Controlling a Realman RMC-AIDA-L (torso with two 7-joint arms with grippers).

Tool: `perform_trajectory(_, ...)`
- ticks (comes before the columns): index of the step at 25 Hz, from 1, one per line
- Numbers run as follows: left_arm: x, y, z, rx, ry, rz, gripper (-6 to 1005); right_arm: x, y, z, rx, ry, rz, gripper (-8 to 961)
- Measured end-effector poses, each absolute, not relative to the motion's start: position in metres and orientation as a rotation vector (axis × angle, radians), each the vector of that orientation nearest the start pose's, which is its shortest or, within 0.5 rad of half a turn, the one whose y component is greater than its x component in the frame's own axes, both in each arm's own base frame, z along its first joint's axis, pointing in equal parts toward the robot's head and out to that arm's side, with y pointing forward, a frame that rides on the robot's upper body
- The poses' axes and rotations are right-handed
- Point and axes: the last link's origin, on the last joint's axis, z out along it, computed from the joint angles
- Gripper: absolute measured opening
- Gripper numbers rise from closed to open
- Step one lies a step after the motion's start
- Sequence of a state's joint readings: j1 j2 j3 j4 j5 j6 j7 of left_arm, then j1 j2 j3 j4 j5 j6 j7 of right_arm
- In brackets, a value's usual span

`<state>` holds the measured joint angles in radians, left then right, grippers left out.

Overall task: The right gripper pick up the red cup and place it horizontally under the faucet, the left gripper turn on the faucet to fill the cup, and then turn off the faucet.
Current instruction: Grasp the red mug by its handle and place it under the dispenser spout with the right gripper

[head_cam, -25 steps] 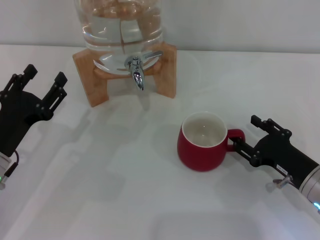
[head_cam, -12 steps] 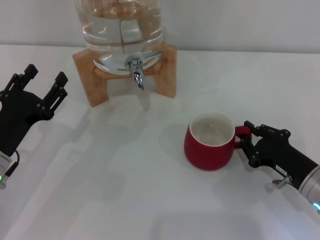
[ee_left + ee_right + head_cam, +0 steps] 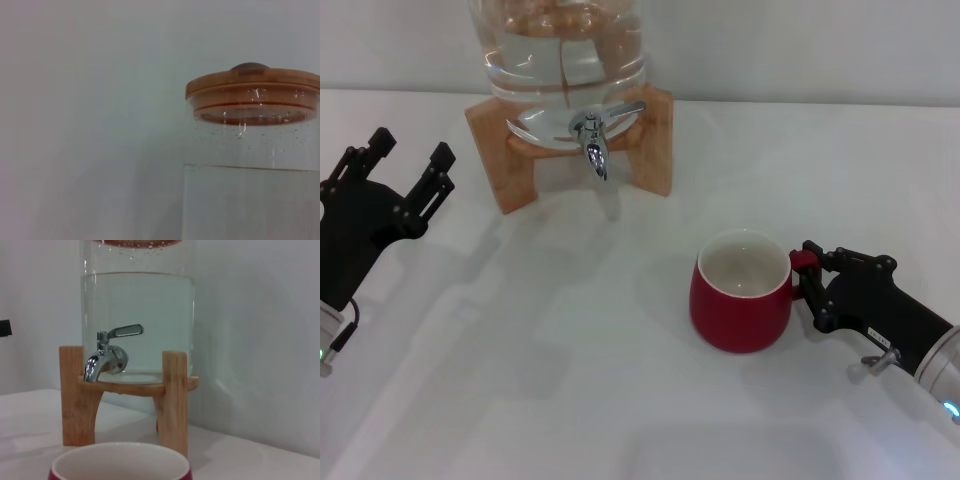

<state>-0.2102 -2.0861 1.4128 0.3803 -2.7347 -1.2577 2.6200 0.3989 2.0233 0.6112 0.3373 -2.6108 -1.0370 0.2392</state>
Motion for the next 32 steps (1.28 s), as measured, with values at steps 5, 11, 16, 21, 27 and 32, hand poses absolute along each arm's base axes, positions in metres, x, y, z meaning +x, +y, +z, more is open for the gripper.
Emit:
perform_trajectory(5, -0.324, 0.291, 0.003, -1.773, -0.501, -0.909, 757, 0.289, 0.302, -0.084, -2.155, 0.443, 0.699, 131)
perform_trajectory(11, -0.324, 0.292, 0.004, -1.774, -0.5, -0.907, 757, 0.283, 0.304, -0.086, -2.162, 0.434, 0.714, 131)
perform_trajectory(16, -0.324, 0.293, 0.003, -1.775, -0.502, -0.904, 756, 0.278, 0.307, -0.086, -2.166, 0.424, 0.726, 131)
perform_trajectory(21, -0.324, 0.294, 0.003, -1.776, -0.501, -0.904, 756, 0.276, 0.309, -0.086, -2.168, 0.417, 0.731, 130)
perform_trajectory(27, -0.323, 0.294, 0.003, -1.776, -0.501, -0.906, 757, 0.272, 0.314, -0.087, -2.176, 0.414, 0.73, 130)
perform_trajectory(32, -0.323, 0.294, 0.003, -1.776, -0.501, -0.906, 757, 0.266, 0.319, -0.091, -2.19, 0.414, 0.722, 130)
